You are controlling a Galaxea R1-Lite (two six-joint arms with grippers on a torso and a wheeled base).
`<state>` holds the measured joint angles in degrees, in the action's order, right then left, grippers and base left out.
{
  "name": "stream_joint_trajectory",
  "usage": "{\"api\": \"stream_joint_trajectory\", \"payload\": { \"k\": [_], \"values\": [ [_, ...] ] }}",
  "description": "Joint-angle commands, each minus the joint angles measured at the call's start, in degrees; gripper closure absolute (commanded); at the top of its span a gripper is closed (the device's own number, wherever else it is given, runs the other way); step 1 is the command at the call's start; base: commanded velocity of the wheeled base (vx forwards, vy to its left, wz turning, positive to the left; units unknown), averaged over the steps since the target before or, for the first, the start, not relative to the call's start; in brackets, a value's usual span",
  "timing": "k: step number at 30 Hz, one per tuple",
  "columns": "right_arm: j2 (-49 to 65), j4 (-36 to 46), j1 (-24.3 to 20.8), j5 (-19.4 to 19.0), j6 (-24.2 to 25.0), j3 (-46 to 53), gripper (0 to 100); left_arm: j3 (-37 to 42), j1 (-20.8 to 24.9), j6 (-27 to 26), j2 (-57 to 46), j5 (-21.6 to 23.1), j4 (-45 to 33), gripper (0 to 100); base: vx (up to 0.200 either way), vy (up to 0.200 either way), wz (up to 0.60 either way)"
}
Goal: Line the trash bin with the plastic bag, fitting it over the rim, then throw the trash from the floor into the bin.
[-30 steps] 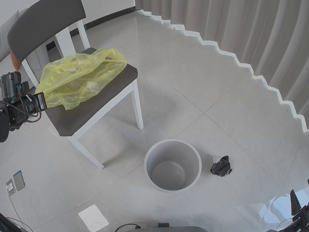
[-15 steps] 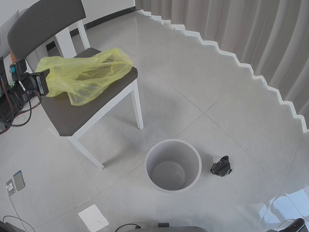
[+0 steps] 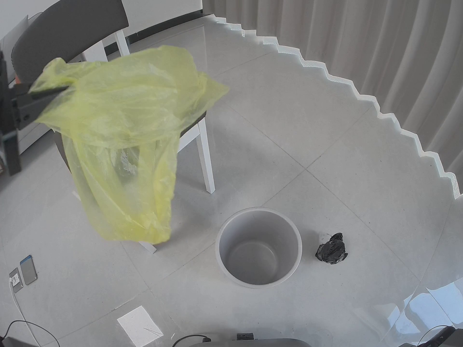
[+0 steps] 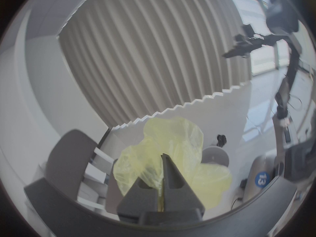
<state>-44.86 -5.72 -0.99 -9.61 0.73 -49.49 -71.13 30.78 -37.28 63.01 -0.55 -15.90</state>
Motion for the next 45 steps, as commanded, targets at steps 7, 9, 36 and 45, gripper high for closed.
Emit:
{"api": "stream_joint_trajectory", "payload": {
  "k": [7,9,36,45],
  "values": [
    [-22.3,-0.6,-2.8,-1.4,-2.4,-11.0,0,-14.0,10.8,-13.4,1.7,-2.4,-14.5,100,0.000,0.000,0.00],
    [-24.2,-0.7,-2.8,-2.9,-2.2,-11.1,0,-13.8,12.8,-13.4,3.5,-3.6,-14.1,100,0.000,0.000,0.00],
    [-46.1,-3.6,-5.0,-18.2,2.5,-21.9,0,-10.3,18.4,-12.9,10.2,-4.5,-9.5,100,0.000,0.000,0.00],
    [-45.4,-3.2,-9.4,-19.9,3.0,-17.2,0,-8.2,18.4,-12.9,10.3,-4.6,-5.6,100,0.000,0.000,0.00]
  ]
}}
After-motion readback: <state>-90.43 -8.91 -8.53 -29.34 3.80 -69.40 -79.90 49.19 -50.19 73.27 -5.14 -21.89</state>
